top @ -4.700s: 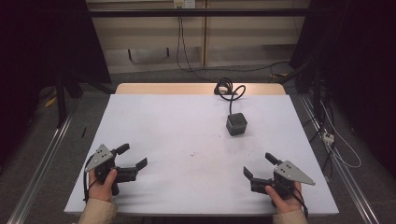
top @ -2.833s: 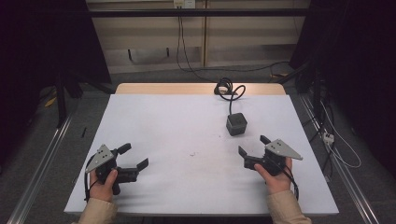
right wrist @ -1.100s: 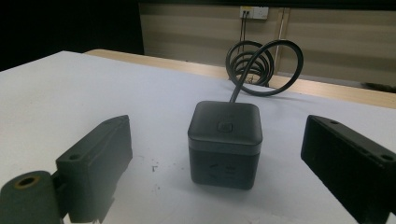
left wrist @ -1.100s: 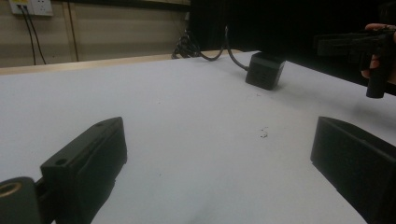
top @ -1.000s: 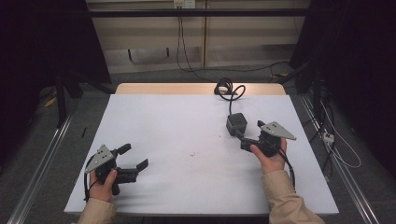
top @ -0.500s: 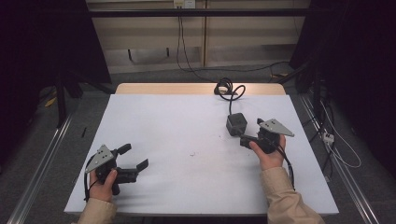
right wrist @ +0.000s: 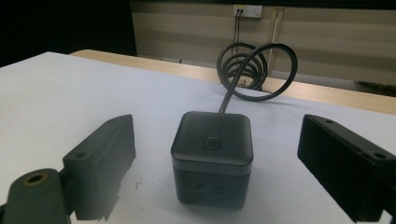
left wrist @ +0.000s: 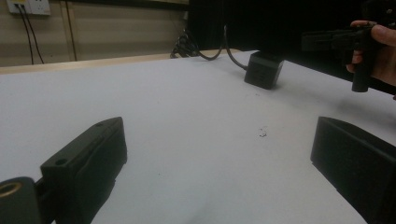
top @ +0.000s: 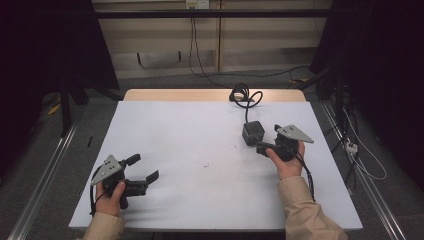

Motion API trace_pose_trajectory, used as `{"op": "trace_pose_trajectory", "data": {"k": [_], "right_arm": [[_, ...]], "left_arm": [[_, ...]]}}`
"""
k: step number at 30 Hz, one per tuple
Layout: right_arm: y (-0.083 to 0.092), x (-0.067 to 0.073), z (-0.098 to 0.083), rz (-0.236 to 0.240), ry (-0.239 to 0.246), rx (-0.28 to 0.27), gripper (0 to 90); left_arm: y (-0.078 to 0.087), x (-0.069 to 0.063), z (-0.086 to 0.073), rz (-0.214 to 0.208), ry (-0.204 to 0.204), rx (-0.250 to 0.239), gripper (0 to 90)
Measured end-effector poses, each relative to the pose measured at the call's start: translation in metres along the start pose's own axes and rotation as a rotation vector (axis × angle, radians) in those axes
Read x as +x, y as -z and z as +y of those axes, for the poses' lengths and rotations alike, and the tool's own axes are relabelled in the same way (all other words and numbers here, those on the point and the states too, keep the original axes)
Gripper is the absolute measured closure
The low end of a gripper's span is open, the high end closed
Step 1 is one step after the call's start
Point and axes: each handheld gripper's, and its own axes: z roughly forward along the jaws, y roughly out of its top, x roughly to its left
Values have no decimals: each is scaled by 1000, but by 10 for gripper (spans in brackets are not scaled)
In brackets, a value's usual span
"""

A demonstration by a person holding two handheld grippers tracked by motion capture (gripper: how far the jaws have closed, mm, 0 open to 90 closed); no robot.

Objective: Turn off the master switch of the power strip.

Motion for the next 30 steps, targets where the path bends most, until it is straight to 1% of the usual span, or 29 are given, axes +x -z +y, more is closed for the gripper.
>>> {"op": "trace_pose_trajectory", "data": {"k": [11, 16, 30], "right_arm": [[-5, -4, -2, -14, -11, 4, 97], [-6, -6, -3, -21, -8, 8, 96], [-12, -5, 2, -19, 4, 18, 88]], "left_arm": [[0, 0, 0, -1, 0, -1, 35], [0, 1, 0, -2, 0, 0, 35], [0, 1, 0, -3, 0, -3, 35]]}}
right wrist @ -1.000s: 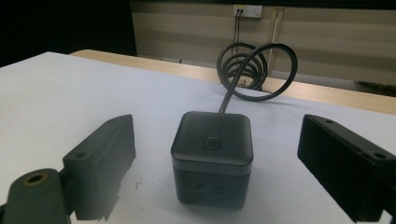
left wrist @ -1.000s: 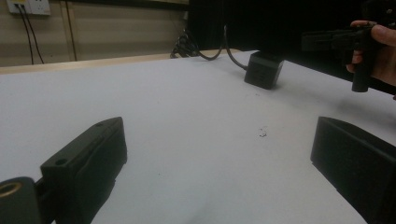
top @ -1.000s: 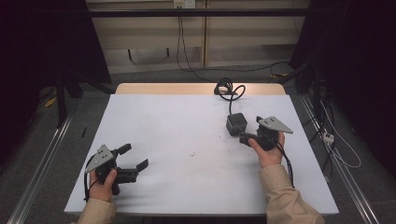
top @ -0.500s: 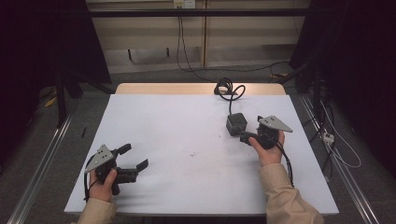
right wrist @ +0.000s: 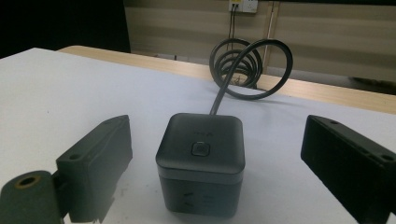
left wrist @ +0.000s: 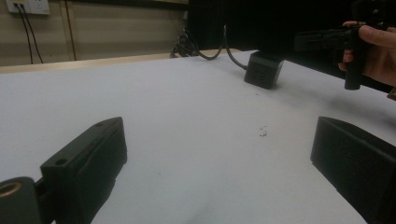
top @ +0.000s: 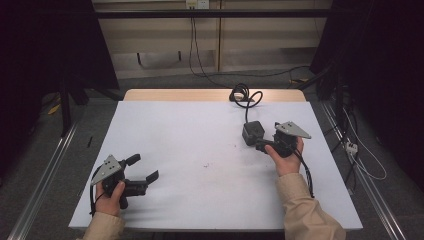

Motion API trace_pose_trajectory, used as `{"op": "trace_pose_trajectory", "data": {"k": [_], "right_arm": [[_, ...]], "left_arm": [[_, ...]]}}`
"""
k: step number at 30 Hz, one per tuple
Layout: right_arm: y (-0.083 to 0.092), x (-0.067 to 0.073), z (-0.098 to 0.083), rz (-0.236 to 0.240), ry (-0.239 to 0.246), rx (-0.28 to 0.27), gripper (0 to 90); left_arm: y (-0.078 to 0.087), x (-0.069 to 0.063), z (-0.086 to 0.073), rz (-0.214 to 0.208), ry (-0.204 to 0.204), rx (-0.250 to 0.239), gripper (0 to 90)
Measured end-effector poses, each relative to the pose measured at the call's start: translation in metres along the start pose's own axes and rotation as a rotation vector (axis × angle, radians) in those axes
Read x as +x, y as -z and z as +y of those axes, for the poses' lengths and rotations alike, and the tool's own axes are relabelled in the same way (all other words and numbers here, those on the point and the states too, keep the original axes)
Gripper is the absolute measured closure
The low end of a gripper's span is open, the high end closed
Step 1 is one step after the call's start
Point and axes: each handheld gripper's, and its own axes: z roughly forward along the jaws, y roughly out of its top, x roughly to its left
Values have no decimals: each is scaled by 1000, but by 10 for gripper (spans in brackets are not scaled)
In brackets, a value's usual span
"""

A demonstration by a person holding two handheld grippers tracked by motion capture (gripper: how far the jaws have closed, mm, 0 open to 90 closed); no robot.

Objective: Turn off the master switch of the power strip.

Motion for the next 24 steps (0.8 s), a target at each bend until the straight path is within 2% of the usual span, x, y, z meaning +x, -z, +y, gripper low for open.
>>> {"op": "trace_pose_trajectory", "data": {"k": [10, 15, 24], "right_arm": [[-4, 0, 3, 4, 12, 16, 137], [-5, 0, 4, 13, 22, 26, 197], [-9, 0, 8, 35, 8, 29, 281]], "left_arm": [[0, 0, 0, -1, 0, 2, 35], [0, 0, 0, -2, 3, 2, 35], [0, 0, 0, -6, 3, 1, 35]]}}
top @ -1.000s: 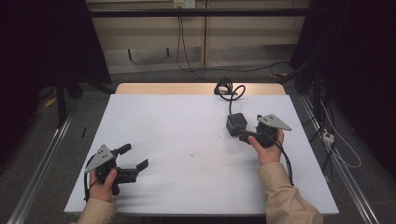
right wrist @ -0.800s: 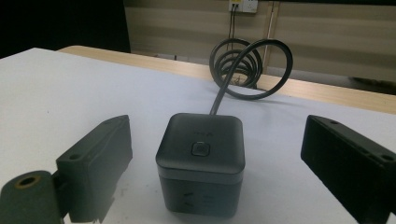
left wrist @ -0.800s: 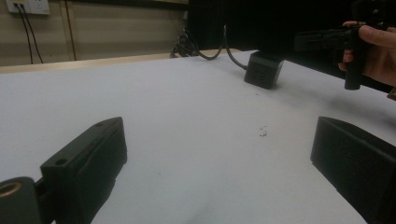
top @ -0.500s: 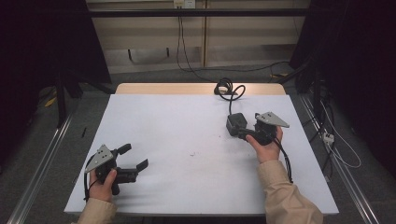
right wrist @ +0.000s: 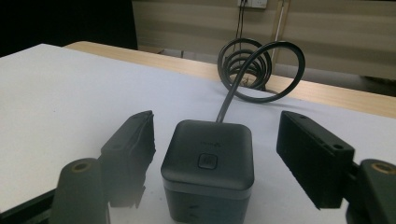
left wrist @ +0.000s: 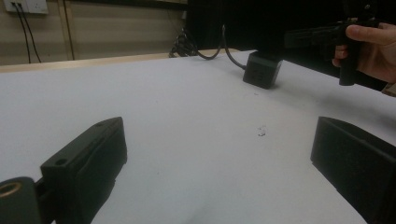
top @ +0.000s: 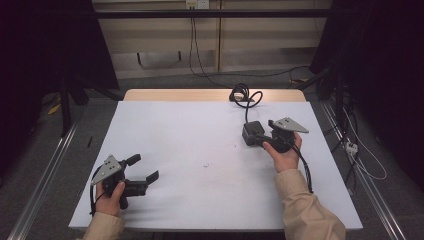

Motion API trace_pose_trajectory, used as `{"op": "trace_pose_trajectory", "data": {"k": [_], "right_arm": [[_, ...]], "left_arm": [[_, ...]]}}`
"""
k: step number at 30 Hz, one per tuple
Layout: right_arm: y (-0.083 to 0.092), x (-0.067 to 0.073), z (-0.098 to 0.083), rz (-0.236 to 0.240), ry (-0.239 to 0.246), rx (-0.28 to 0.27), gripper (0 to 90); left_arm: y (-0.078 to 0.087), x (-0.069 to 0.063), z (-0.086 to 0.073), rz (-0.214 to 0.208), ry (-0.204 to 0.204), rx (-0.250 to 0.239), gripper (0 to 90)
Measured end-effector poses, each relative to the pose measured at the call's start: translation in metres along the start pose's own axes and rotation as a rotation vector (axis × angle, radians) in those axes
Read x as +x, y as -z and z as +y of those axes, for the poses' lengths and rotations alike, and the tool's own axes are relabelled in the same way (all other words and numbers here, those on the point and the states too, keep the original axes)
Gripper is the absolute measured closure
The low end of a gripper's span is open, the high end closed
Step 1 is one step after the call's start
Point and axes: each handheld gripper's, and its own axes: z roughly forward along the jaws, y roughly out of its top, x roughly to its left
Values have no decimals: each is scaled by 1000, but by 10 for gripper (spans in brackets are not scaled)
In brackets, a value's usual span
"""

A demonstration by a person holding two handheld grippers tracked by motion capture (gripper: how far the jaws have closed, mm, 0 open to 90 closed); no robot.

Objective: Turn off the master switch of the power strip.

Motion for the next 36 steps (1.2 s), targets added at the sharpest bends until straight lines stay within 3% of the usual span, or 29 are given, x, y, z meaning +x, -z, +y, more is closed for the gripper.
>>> {"op": "trace_pose_trajectory", "data": {"k": [14, 21, 25, 31, 36], "right_arm": [[-7, -2, 0, 12, -12, 25, 412], [-7, -7, -1, 31, -45, 26, 595], [-7, -9, -1, 29, -53, 26, 647], [-9, -11, 1, 41, -49, 42, 733], [-10, -9, 4, 44, -31, 48, 743]], "left_arm": [[0, 0, 0, -4, 2, 2, 35], [0, 0, 0, -6, 2, 0, 35], [0, 0, 0, -6, 3, -2, 35], [0, 0, 0, -5, -1, 0, 35], [0, 0, 0, -7, 2, -2, 35]]}}
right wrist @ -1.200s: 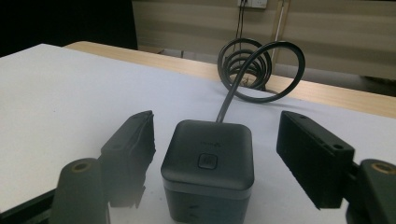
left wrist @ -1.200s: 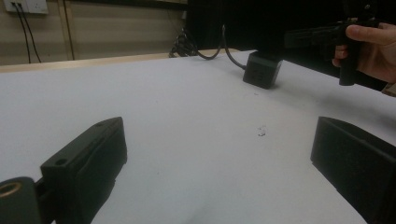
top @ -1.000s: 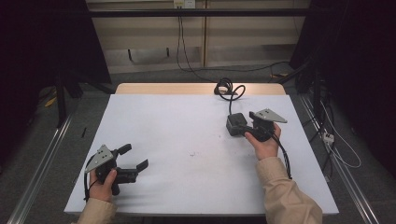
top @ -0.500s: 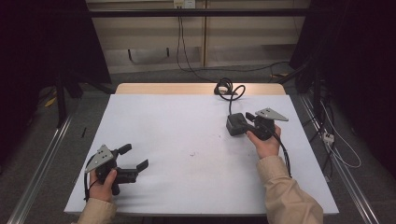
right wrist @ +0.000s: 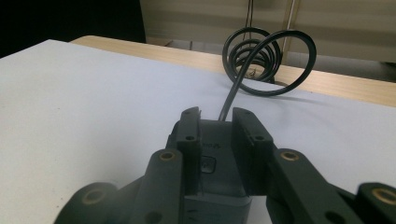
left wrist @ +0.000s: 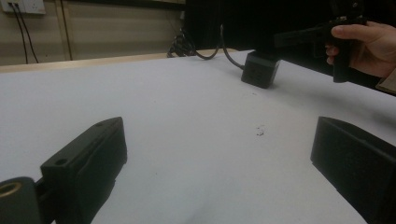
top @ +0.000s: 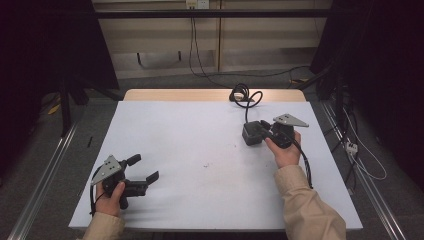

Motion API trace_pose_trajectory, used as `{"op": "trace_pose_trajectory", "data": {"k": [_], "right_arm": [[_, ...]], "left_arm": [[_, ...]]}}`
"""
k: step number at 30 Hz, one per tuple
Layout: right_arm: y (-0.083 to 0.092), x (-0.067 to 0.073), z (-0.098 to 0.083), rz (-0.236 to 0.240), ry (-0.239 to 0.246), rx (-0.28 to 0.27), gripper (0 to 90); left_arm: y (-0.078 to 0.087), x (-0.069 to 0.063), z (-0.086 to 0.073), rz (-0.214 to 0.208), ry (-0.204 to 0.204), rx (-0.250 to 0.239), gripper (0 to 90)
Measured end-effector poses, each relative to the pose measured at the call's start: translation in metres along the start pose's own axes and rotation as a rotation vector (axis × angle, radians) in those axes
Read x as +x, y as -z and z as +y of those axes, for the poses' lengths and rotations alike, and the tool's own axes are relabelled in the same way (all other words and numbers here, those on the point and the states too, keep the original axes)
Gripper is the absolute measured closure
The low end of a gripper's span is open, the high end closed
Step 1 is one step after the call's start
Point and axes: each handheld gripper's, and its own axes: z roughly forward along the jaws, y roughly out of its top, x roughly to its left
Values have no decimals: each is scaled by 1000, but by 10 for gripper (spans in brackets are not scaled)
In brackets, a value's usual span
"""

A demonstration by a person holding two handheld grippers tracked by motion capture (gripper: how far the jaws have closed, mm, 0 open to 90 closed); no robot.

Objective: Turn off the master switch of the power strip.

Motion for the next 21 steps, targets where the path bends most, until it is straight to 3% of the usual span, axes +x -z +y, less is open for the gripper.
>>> {"op": "trace_pose_trajectory", "data": {"k": [4, 14, 21], "right_arm": [[-1, 0, 1, -8, 19, 6, 758], [-6, 2, 1, 37, -12, 42, 886], [-8, 1, 0, 40, -1, 65, 900]], "left_arm": [[0, 0, 0, 0, -1, 2, 35], [0, 0, 0, -1, -4, 2, 35], [0, 0, 0, -4, -8, 5, 35]]}}
